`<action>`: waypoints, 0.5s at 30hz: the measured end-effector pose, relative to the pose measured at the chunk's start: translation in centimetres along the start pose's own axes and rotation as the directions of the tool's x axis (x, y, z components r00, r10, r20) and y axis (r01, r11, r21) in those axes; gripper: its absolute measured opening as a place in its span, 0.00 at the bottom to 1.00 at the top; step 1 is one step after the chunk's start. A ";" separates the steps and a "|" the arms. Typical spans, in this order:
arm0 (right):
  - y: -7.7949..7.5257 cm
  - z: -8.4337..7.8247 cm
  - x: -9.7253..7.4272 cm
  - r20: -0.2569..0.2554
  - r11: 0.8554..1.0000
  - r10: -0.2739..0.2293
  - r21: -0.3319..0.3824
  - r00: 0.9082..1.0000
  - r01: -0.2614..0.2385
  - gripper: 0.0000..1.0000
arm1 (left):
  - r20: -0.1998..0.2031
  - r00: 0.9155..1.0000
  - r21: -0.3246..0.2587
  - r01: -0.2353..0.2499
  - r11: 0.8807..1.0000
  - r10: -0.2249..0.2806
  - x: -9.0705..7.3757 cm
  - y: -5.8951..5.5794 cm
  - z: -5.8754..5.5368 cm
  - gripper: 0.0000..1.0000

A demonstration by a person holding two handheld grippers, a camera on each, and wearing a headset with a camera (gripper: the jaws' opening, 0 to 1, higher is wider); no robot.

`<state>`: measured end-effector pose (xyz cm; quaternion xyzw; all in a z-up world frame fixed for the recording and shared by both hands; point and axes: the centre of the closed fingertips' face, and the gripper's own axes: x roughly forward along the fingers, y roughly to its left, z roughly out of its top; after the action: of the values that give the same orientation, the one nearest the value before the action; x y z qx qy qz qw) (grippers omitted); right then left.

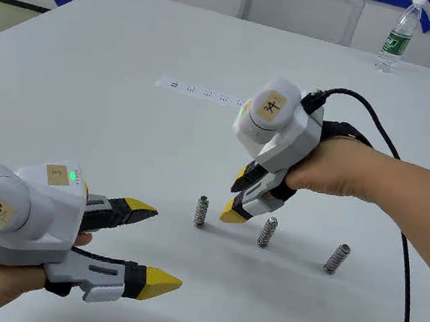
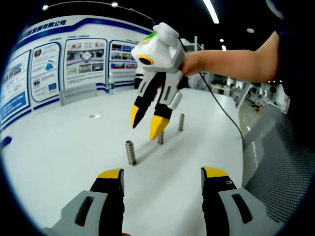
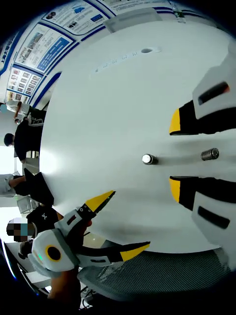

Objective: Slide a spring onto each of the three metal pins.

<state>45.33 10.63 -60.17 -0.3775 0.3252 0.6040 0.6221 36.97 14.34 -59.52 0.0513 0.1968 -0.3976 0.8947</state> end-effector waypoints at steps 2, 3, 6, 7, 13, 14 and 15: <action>0.1 -0.1 -0.5 0.038 1.000 -0.018 0.008 0.999 0.018 0.39 | 0.002 1.000 0.001 0.000 1.000 0.000 0.0 0.0 0.1 0.64; 0.1 -0.2 -0.8 0.044 1.000 -0.023 0.007 0.999 0.023 0.41 | 0.002 1.000 0.001 0.001 1.000 -0.001 0.1 -0.1 0.1 0.65; -0.4 -0.5 -1.2 0.086 0.999 -0.045 0.017 0.995 0.044 0.45 | 0.002 1.000 0.002 0.003 1.000 -0.003 0.2 -0.2 0.2 0.65; -0.3 -0.6 -1.5 0.105 0.998 -0.053 0.030 0.993 0.050 0.47 | 0.002 1.000 0.003 0.004 1.000 -0.004 0.2 -0.2 0.2 0.65; -0.7 -1.6 -2.6 0.151 0.995 -0.092 0.062 0.984 0.083 0.55 | 0.005 1.000 0.010 0.008 1.000 -0.008 0.4 -0.3 0.7 0.66; -0.7 -1.9 -2.9 0.152 0.994 -0.102 0.064 0.983 0.093 0.55 | 0.007 1.000 0.011 0.008 1.000 -0.008 0.4 -0.2 0.8 0.66; -0.7 -2.0 -3.1 0.161 0.993 -0.111 0.066 0.981 0.102 0.55 | 0.007 1.000 0.012 0.008 1.000 -0.008 0.4 -0.2 0.9 0.66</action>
<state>45.98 7.35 -58.42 -0.3253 0.2691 0.5894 0.6887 37.35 13.71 -58.85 0.0543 0.1913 -0.4023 0.8936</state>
